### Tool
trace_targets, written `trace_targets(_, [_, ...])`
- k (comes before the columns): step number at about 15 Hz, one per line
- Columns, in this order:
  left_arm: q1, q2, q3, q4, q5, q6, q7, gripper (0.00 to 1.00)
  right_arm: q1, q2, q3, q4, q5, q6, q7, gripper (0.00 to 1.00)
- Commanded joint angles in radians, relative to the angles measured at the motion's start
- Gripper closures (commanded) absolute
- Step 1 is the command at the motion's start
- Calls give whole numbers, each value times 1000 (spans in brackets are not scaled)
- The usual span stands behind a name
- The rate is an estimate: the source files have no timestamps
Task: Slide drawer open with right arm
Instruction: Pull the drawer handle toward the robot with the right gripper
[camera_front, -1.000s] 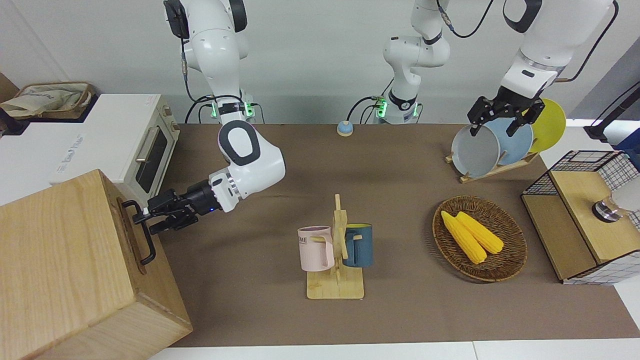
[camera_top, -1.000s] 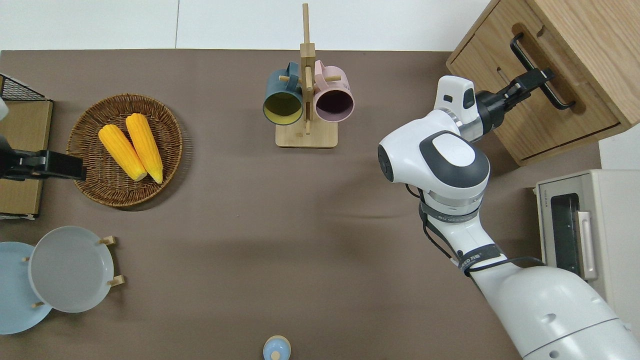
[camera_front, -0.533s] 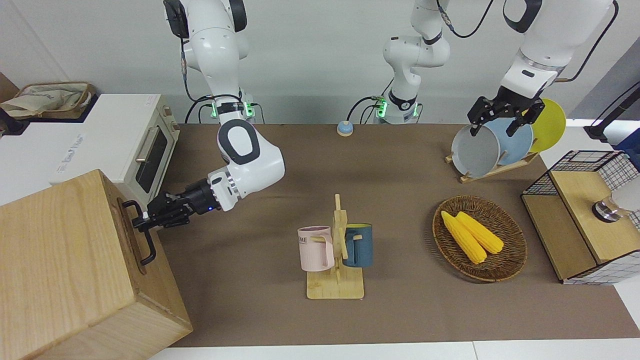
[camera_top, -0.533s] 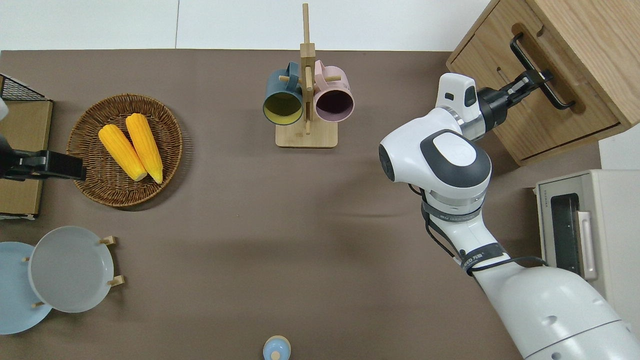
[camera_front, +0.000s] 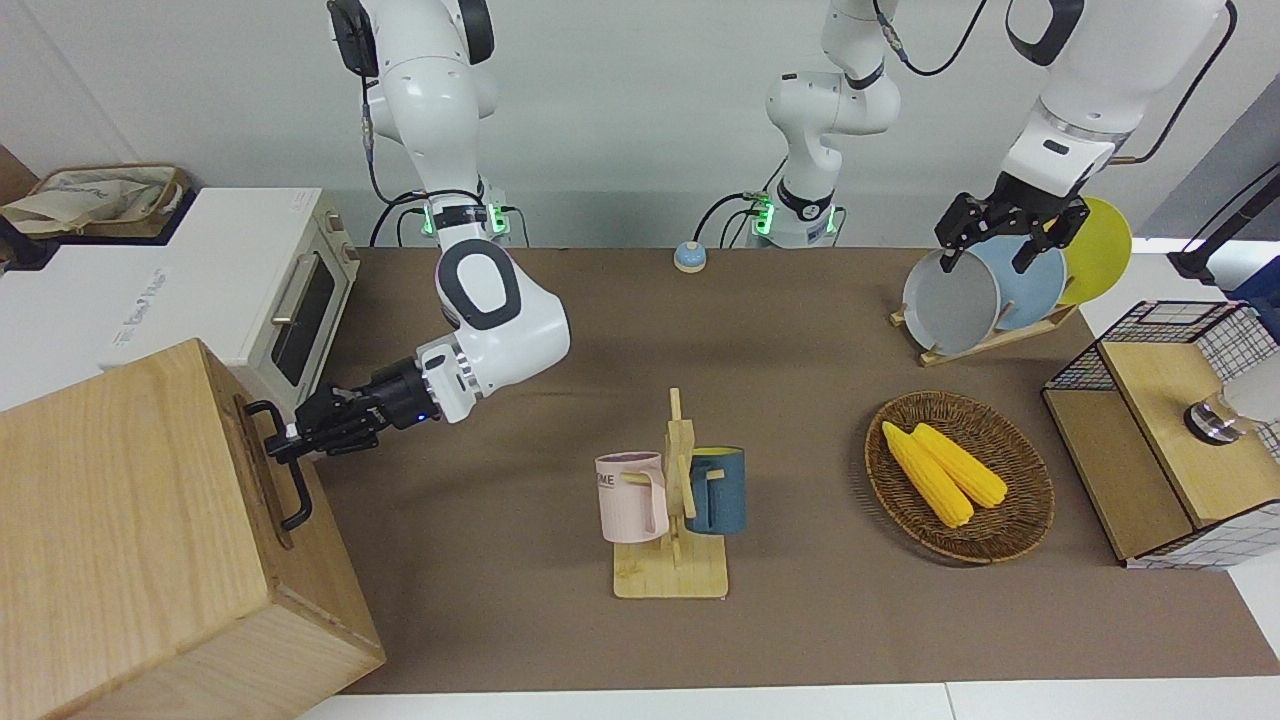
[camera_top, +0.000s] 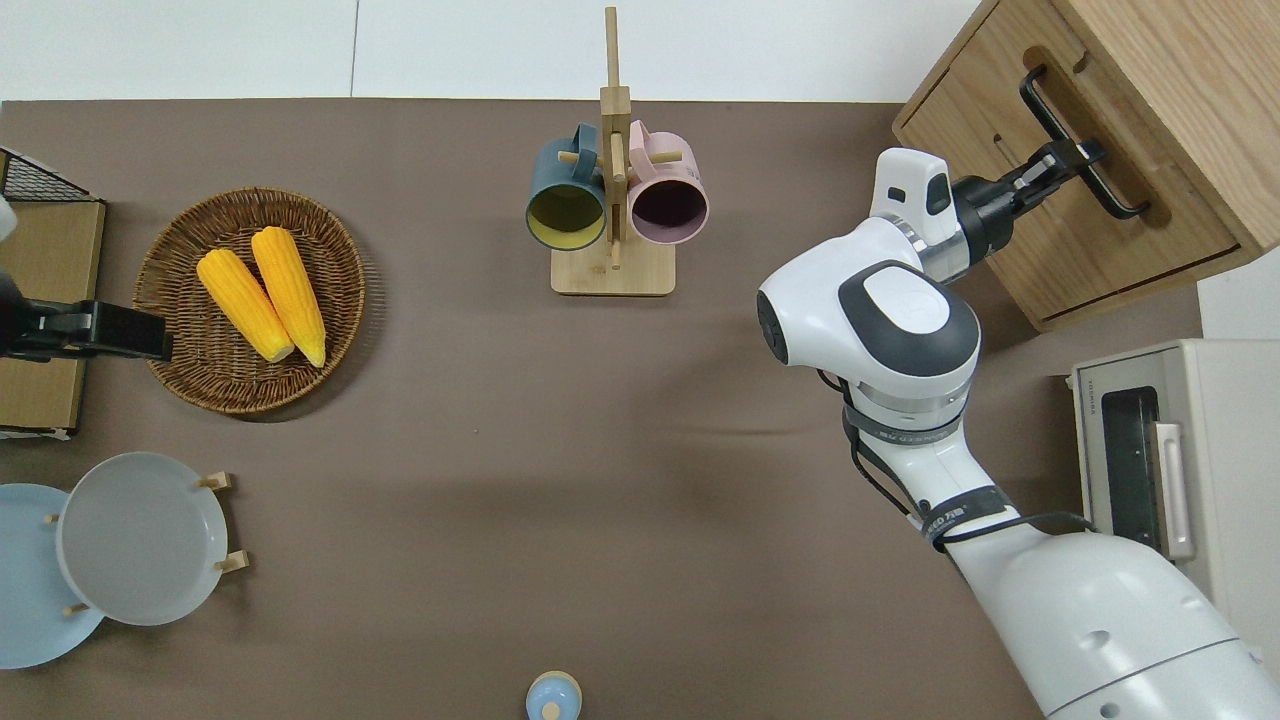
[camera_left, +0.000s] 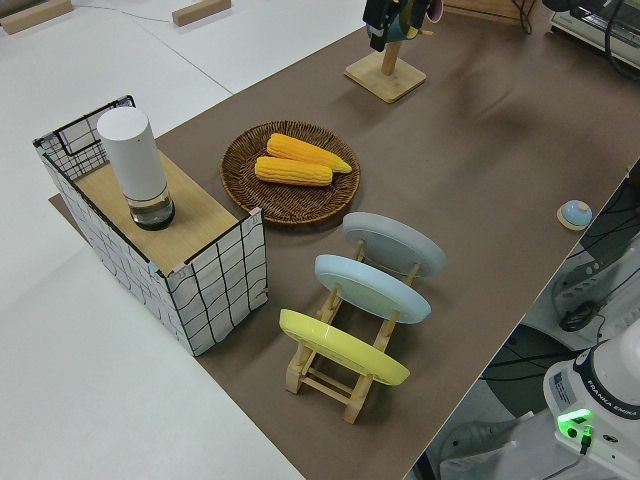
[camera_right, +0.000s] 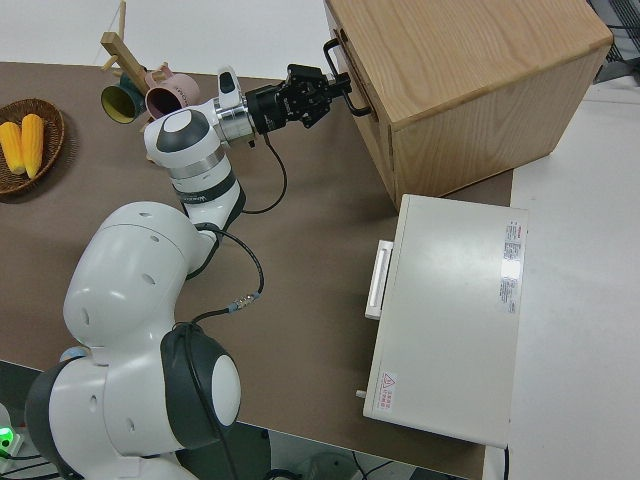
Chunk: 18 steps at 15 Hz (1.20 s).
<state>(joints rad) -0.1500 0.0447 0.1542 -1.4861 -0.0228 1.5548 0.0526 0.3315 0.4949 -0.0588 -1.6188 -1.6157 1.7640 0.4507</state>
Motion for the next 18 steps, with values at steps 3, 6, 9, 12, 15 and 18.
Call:
trace_targets(3, [-17, 12, 16, 20, 15, 1, 6, 5, 32, 1, 5, 2, -15, -63, -41, 879])
trace_targets(6, [-17, 12, 16, 20, 15, 1, 6, 5, 69, 1, 7, 4, 60, -103, -40, 879])
trace_targets(9, [-17, 12, 16, 20, 14, 1, 6, 5, 99, -1, 13, 11, 68, -142, -40, 879])
trace_targets(12, [-17, 12, 16, 20, 14, 1, 6, 5, 124, -1, 16, 34, 132, -150, -41, 879])
trace_targets(15, [-17, 12, 16, 20, 15, 1, 6, 5, 153, -1, 16, 39, 140, -190, -44, 879])
trace_targets(18, [-17, 12, 16, 20, 14, 1, 6, 2, 193, -1, 16, 39, 157, -222, -43, 879])
